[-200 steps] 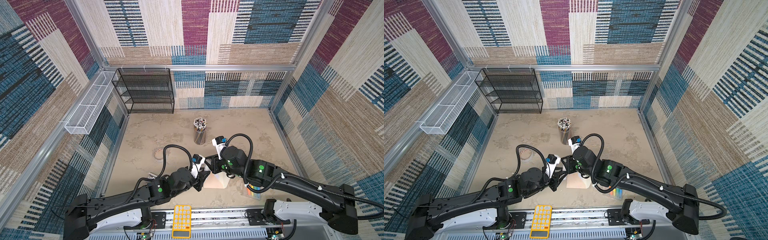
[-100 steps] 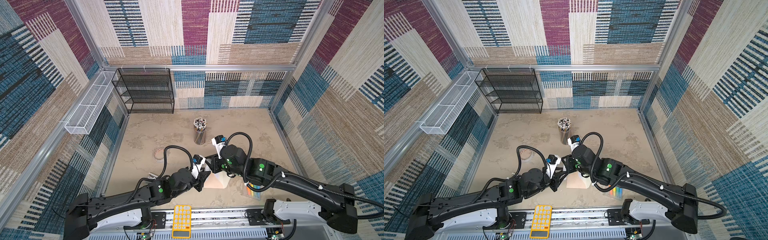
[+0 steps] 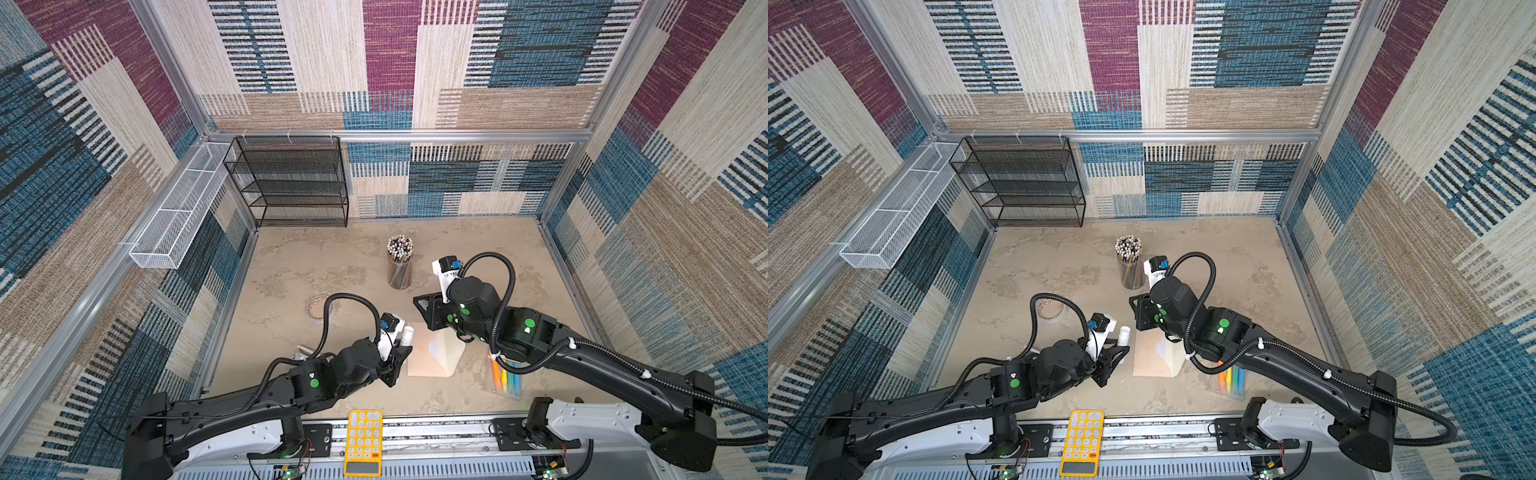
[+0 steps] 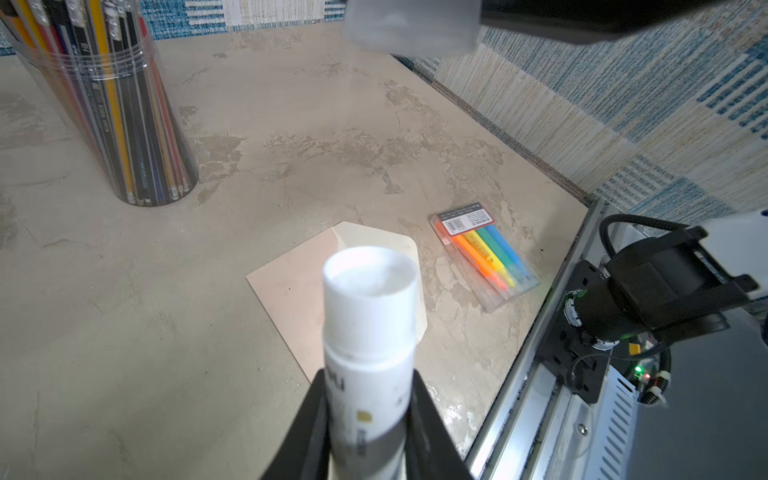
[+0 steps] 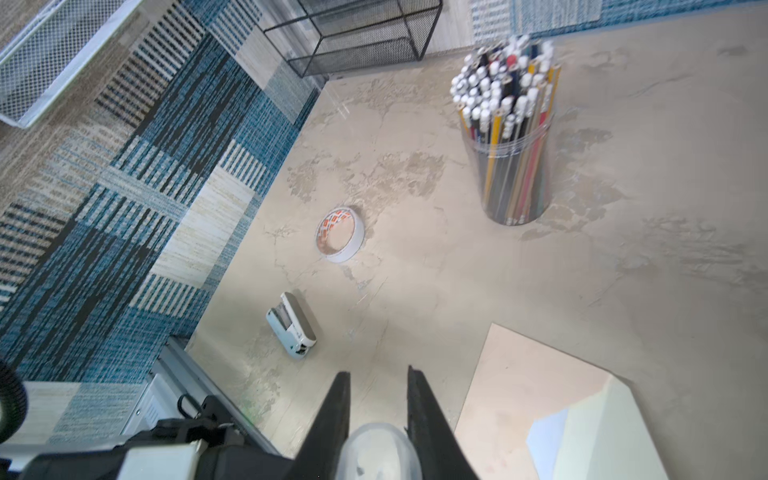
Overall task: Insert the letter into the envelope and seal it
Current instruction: 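Grip the glue stick cap with the right gripper and pull it off, then carry the cap away with the right gripper and set it on the table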
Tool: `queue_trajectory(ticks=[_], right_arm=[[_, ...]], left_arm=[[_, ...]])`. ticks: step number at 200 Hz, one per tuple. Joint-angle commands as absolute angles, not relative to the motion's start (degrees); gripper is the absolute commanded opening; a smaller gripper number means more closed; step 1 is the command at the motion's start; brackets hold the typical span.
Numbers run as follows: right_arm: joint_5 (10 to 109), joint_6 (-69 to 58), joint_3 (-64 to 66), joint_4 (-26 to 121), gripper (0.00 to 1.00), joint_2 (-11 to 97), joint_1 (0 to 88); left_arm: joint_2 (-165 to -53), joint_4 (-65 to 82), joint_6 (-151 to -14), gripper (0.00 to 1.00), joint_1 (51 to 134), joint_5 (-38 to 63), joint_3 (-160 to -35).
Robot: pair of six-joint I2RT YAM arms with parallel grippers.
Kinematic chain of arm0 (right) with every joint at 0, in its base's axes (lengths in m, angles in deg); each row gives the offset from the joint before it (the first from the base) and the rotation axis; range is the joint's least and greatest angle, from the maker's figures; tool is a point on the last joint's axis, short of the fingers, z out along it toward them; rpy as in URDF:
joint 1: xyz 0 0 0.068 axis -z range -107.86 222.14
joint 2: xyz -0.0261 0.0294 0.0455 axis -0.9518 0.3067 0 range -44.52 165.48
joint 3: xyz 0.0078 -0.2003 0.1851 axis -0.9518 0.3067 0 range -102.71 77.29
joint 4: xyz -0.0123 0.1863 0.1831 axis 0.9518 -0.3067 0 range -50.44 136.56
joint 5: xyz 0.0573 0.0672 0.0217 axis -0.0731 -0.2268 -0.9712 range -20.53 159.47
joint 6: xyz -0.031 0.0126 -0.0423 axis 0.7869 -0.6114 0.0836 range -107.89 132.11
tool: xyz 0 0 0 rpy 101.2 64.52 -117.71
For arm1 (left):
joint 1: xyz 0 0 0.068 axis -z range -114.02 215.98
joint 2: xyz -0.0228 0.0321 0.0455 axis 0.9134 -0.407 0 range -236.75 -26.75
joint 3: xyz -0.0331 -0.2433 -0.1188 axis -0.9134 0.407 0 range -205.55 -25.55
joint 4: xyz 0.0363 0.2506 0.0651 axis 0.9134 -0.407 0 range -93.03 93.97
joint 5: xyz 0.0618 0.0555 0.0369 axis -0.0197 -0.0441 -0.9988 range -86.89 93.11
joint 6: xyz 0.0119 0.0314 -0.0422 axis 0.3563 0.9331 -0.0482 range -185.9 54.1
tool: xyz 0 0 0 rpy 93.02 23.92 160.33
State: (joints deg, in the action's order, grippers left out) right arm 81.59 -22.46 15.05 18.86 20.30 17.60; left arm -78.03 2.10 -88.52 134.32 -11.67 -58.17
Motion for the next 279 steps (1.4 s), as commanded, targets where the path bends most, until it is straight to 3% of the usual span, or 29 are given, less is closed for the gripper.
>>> queue_trajectory(ticks=[1, 46, 101, 167, 279], right_arm=[[85.4, -19.5, 15.9, 18.6, 0.21, 19.6, 21.5], [84.7, -16.9, 25.3, 27.8, 0.22, 22.5, 34.7], [88.9, -17.8, 31.7, 39.5, 0.23, 29.9, 43.4], [90.9, -19.4, 33.9, 48.3, 0.24, 38.6, 49.2], [90.7, -24.8, 34.7, 52.0, 0.25, 52.1, 49.6]], left_arm=[[-75.4, 1.6, -88.0, 0.02, 134.5, -12.5, -57.8], [-69.8, 1.1, -86.2, 0.02, 135.6, -12.5, -57.0], [-67.5, 2.0, -84.6, 0.03, 136.4, -12.4, -56.0], [-68.2, 5.3, -83.1, 0.04, 136.5, -10.5, -55.8], [-67.5, 6.9, -80.4, 0.04, 136.5, -9.7, -54.8]])
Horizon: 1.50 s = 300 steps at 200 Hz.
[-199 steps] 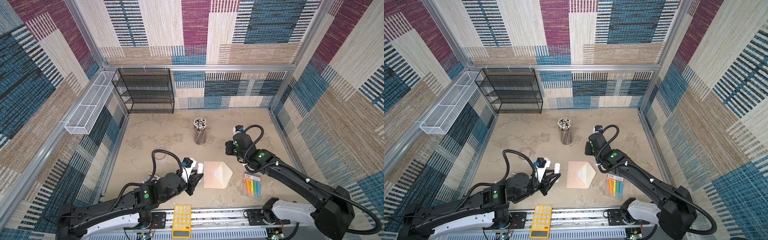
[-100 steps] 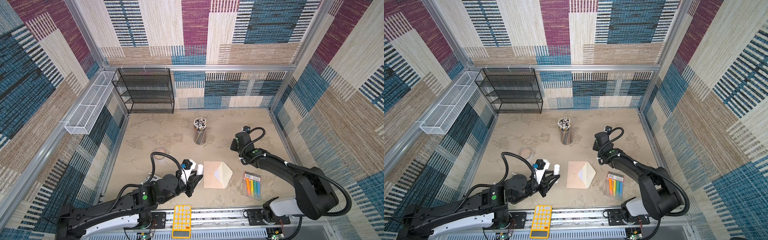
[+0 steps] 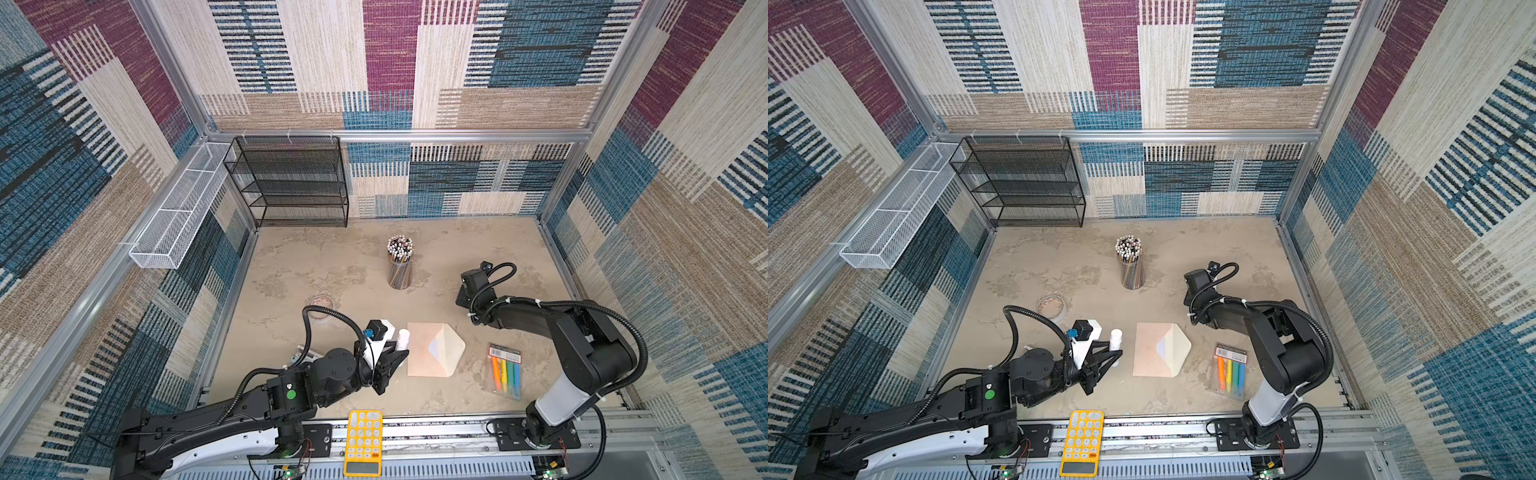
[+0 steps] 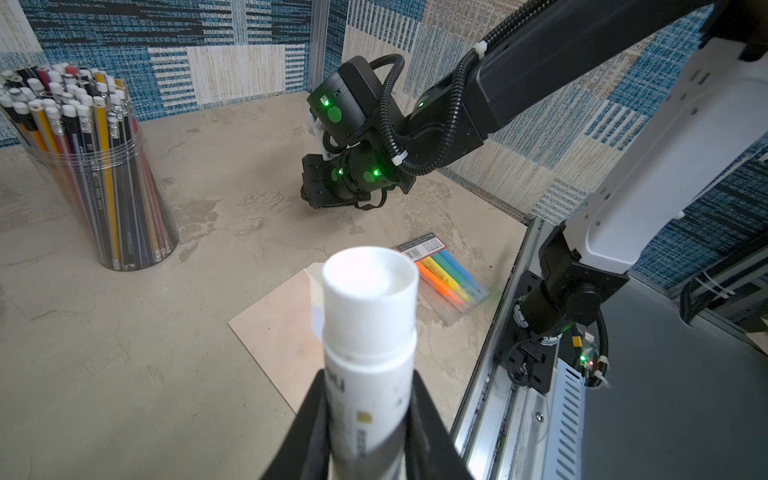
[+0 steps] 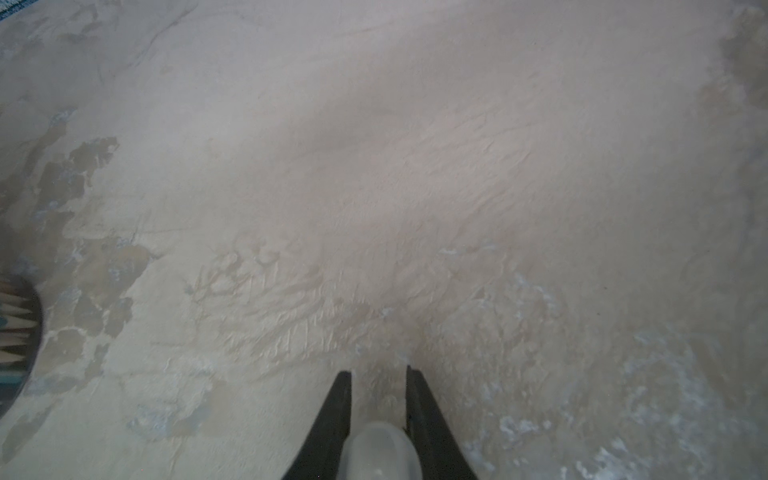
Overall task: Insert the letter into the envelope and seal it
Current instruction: 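Carry the cap away with the right gripper and set it on the table, then bring the open right gripper back toward the glue stick in the left gripper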
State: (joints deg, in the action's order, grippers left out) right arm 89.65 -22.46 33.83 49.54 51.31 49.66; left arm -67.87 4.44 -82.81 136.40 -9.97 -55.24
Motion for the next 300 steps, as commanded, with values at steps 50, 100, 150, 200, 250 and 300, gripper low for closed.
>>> queue_trajectory(ticks=[50, 100, 150, 200, 250, 300], right_arm=[[90.2, -25.8, 36.0, 52.5, 0.29, 53.2, 49.6], [89.8, -26.5, 36.2, 51.9, 0.39, 53.1, 49.3], [89.5, -26.0, 34.8, 50.2, 0.49, 52.0, 49.3], [89.1, -24.7, 29.7, 43.8, 0.66, 47.2, 49.3], [84.7, -21.9, 28.3, 39.5, 0.68, 33.5, 49.2], [76.8, -12.7, 42.5, 53.6, 0.64, 10.0, 37.7]], left_arm=[[-67.6, 7.0, -80.4, 0.04, 136.5, -9.7, -54.8], [-68.1, 7.7, -80.3, 0.04, 136.5, -9.9, -54.6], [-68.4, 7.6, -80.2, 0.04, 136.4, -9.8, -54.8], [-68.1, 6.8, -80.8, 0.04, 136.5, -10.5, -54.7], [-67.7, 5.6, -82.9, 0.04, 136.5, -13.6, -55.3], [-64.7, 7.8, -86.8, 0.05, 136.4, -21.1, -54.6]])
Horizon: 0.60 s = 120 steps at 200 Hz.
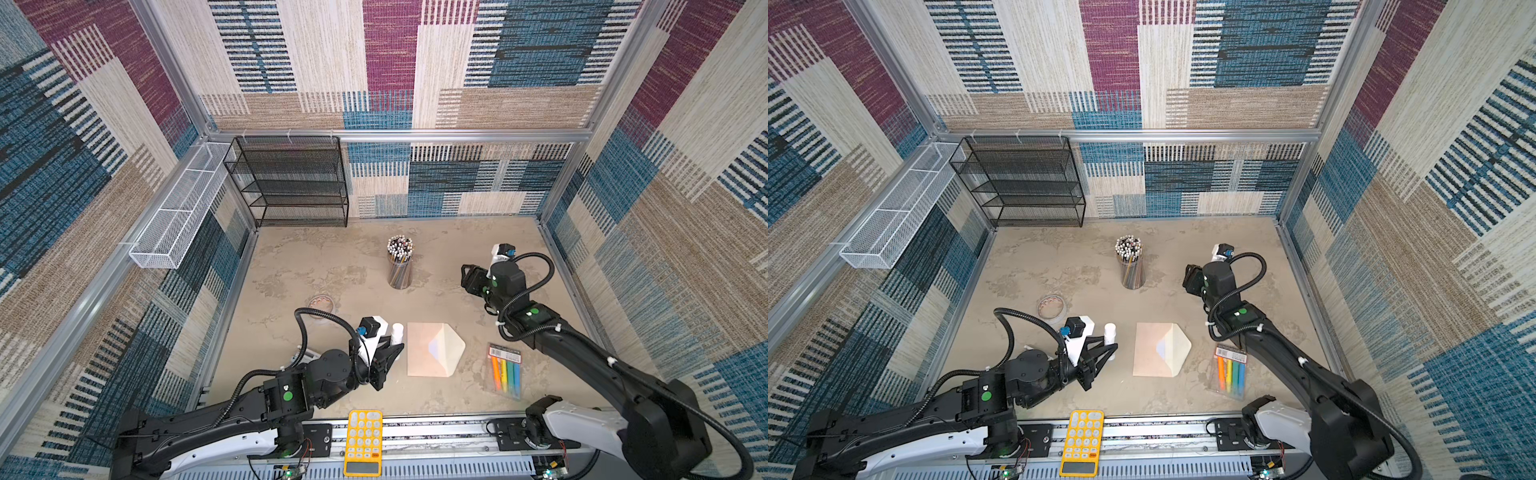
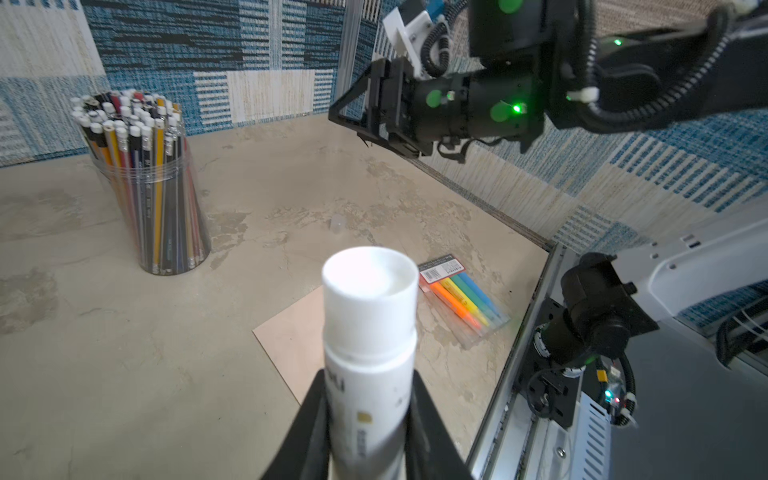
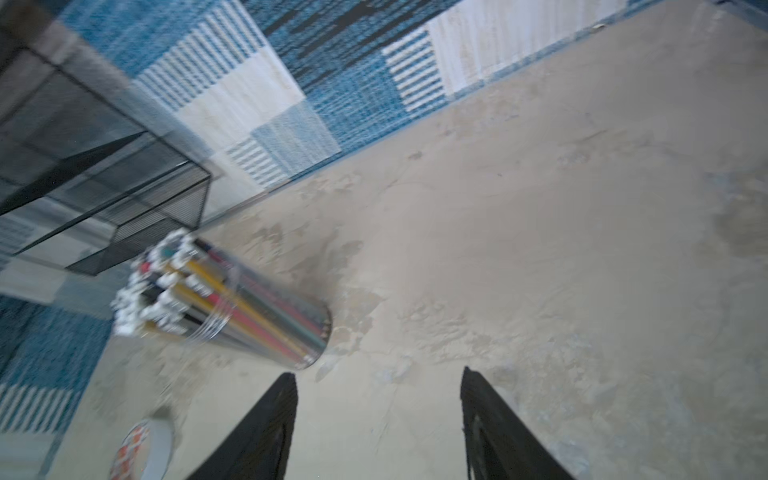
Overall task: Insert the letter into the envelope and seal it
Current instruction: 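Bring the open right gripper back toward the glue stick in the left gripper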
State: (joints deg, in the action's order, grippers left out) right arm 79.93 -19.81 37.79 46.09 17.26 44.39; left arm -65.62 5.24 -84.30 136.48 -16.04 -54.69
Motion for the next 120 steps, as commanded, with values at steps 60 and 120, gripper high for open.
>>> queue_trajectory(ticks=[60, 120], right_arm=[[86.5, -2.9, 59.2, 73.3, 0.6, -1.9, 12.9], [94.8, 5.9, 62.0, 87.2, 0.6, 5.9, 1.4]], left_arm=[[-66.9, 19.7, -89.8, 0.03, 136.5, -29.1, -53.4], [-74.1, 23.3, -94.6, 0.02, 136.4, -30.6, -57.0]])
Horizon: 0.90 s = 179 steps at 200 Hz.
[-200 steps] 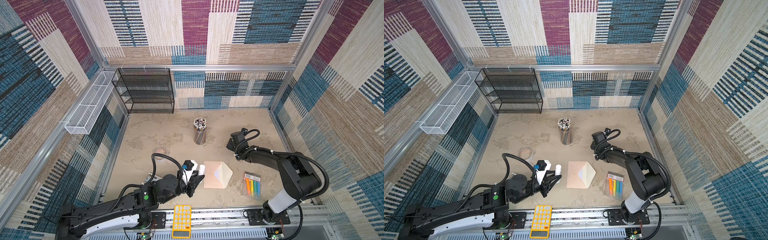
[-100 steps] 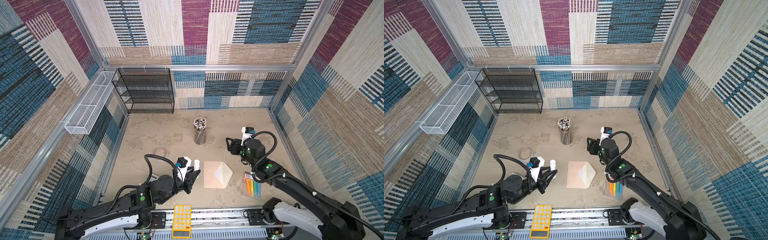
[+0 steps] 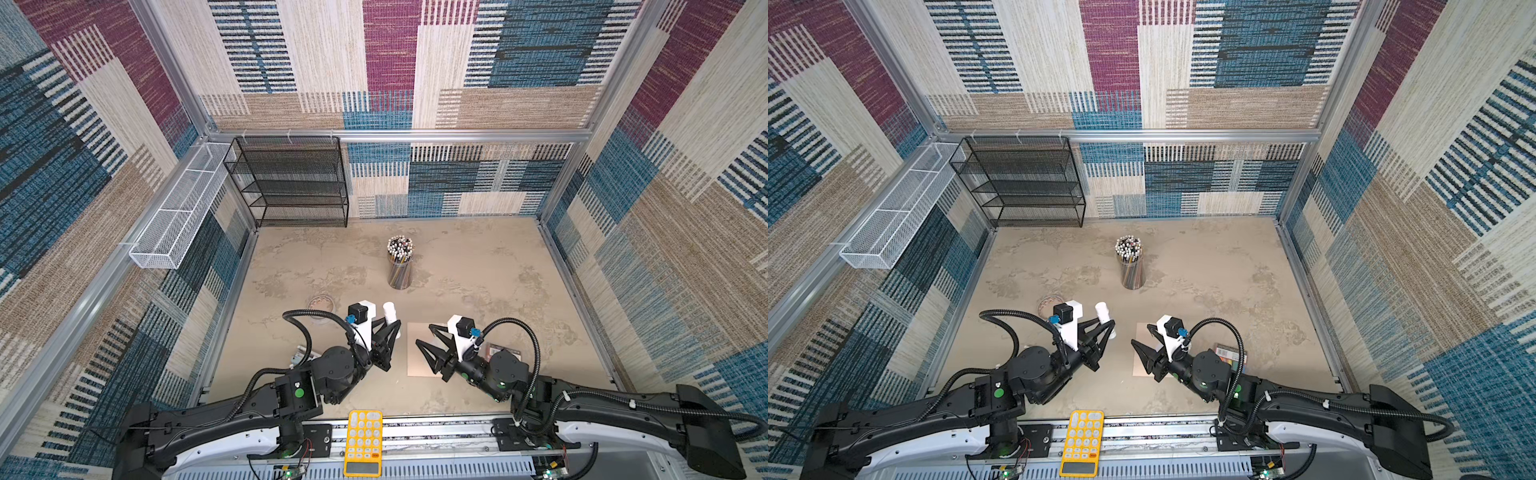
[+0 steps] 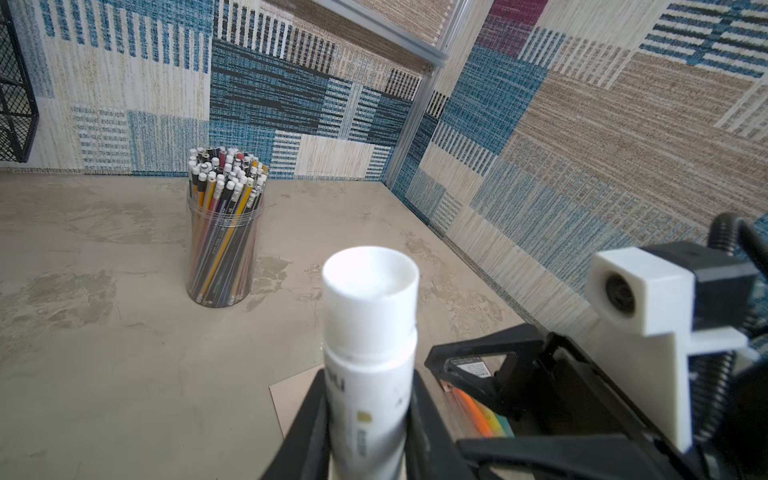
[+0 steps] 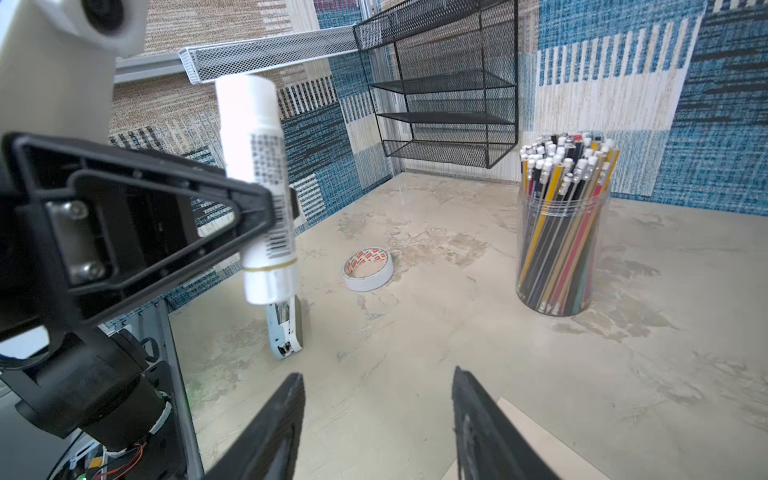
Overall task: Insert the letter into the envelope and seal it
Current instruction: 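Bring the open right gripper back toward the glue stick in the left gripper, then grasp the glue stick body with the right gripper beside the left gripper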
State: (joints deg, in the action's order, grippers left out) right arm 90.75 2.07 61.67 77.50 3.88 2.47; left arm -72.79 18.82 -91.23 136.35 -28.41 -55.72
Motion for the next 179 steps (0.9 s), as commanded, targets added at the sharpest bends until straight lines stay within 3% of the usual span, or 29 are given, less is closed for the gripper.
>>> queue_trajectory(ticks=[1, 68, 179], right_arm=[[94.8, 6.0, 62.0, 87.2, 0.6, 6.0, 1.4], [100.5, 11.8, 59.7, 95.0, 0.6, 15.3, -5.2], [105.3, 17.3, 54.1, 98.5, 0.5, 24.3, -6.2]], left_arm=[[-74.2, 23.3, -94.6, 0.02, 136.4, -30.6, -57.1], [-75.8, 24.2, -100.6, 0.01, 136.3, -30.5, -57.2], [-77.5, 24.4, -104.0, 0.0, 136.3, -28.5, -57.6]])
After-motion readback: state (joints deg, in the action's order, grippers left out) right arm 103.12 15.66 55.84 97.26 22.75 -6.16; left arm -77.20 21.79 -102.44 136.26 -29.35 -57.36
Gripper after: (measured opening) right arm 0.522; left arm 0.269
